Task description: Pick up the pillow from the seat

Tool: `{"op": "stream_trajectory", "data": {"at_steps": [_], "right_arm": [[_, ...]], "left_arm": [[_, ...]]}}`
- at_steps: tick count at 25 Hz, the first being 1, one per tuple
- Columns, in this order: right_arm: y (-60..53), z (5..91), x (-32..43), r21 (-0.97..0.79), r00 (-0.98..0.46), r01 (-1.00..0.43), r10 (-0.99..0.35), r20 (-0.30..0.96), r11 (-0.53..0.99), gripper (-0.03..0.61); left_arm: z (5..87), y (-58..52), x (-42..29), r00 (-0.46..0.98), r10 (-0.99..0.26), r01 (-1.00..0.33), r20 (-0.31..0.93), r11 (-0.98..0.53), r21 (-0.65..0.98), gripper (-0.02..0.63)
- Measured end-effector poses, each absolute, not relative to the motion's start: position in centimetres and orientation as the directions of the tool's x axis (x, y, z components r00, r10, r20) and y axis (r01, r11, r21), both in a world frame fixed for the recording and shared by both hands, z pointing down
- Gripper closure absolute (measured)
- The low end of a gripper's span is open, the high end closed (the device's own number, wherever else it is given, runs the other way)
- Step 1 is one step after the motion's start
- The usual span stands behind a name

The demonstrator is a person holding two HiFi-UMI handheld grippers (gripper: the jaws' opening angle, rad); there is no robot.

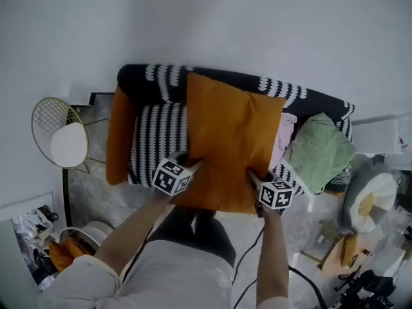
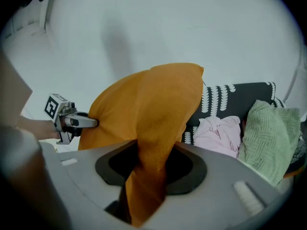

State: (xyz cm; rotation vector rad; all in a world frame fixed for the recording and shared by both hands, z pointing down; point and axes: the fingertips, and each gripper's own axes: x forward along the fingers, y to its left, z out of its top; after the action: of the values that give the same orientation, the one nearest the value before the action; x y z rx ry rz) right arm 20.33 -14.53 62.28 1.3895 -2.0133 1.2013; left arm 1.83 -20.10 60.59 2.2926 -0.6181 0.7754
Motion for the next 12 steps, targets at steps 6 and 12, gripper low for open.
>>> {"op": "stream_trajectory", "data": {"at_steps": [6, 12], "right_arm": [[-13.4, 53.6, 19.6, -0.388, -0.396, -0.909, -0.611, 0.685, 0.153, 0.408], [-10.4, 45.7, 18.9, -0.350, -0.384, -0.916, -0.682, 0.622, 0.197, 0.408]], "left_arm": [[51.6, -19.1, 1.2, 0.737, -0.268, -0.575, 0.621, -0.732, 0.366, 0.489], [43.4, -16.0, 0.5, 0.755, -0.335, -0.566, 0.564, -0.767, 0.302, 0.489]]}}
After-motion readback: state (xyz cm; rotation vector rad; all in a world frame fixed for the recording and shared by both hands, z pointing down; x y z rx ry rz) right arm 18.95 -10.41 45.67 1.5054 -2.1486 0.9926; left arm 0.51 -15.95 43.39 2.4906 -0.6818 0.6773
